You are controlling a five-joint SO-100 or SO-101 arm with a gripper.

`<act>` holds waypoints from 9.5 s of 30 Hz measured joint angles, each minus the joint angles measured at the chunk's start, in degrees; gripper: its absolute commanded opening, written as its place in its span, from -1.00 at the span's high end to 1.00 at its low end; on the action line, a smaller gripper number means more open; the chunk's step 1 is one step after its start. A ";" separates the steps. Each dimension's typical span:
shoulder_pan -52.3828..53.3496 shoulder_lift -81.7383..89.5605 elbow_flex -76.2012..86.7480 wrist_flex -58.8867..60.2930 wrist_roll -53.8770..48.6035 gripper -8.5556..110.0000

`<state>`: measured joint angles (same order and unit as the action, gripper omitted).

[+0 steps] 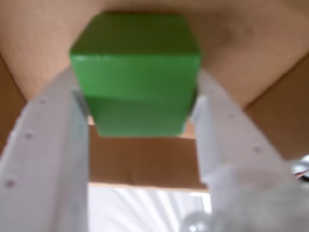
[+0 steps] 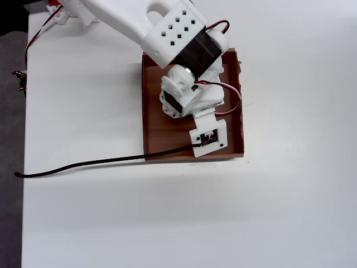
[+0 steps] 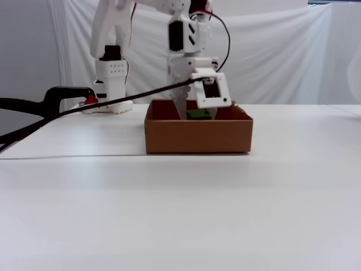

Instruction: Grasp a green cube and put it in a box.

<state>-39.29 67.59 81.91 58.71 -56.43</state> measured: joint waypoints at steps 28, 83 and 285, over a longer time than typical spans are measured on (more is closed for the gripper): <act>14.85 26.54 5.54 12.30 0.00 0.49; 49.13 114.52 88.68 10.55 5.19 0.49; 49.13 114.52 88.68 10.55 5.10 0.49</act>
<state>9.84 182.11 170.60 69.26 -51.33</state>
